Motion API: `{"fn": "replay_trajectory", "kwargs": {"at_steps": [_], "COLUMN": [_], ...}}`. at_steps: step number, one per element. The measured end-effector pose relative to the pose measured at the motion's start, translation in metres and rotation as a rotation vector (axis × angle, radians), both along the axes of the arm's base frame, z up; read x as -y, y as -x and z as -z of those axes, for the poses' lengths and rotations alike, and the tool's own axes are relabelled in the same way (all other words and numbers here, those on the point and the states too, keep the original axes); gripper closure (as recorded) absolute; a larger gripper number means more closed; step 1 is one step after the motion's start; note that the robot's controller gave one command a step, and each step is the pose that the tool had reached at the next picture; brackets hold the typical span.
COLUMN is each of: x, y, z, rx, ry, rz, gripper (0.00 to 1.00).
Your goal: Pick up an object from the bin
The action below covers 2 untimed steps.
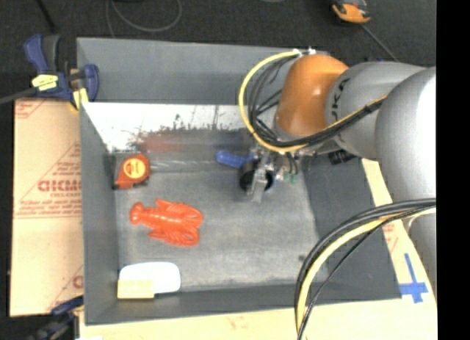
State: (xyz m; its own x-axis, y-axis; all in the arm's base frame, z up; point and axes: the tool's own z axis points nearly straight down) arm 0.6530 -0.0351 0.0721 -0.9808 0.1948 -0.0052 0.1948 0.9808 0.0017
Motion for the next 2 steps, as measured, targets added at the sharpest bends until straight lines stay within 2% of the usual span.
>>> {"fn": "replay_trajectory", "kwargs": {"at_steps": [2], "x": [0.0005], "y": [0.0007], "z": [-0.006], "rx": [-0.003], "ry": [0.0], "rz": [0.0], "gripper": [1.0]}}
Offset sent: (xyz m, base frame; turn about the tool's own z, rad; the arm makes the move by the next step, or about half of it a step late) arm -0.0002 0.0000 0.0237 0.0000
